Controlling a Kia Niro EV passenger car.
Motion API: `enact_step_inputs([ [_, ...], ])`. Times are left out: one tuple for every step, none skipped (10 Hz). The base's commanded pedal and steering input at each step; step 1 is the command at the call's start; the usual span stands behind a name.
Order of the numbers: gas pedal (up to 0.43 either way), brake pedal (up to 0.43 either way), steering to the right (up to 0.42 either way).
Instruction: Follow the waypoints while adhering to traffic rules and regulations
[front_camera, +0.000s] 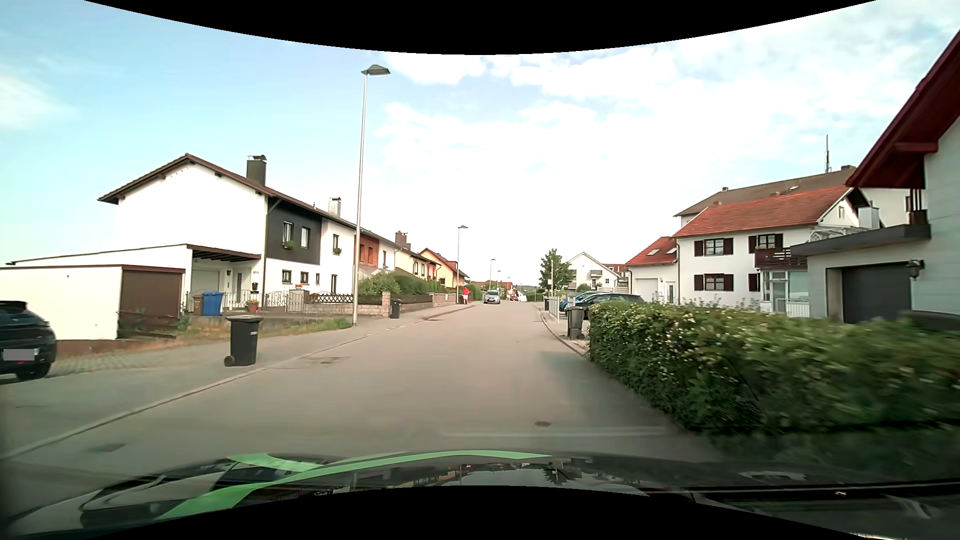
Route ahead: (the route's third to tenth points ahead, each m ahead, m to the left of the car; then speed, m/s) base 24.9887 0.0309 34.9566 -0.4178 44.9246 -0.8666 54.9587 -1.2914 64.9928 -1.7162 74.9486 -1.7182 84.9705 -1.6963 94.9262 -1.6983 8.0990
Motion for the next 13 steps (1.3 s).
enact_step_inputs([
  [0.118,0.0,-0.003],
  [0.13,0.0,-0.002],
  [0.15,0.0,-0.001],
  [0.15,0.0,0.002],
  [0.157,0.0,0.002],
  [0.157,0.0,0.003],
  [0.157,0.0,0.004],
  [0.157,0.0,0.005],
  [0.157,0.0,0.008],
  [0.15,0.0,0.01],
  [0.15,0.0,0.011],
  [0.15,0.0,0.011],
  [0.138,0.0,0.011],
])
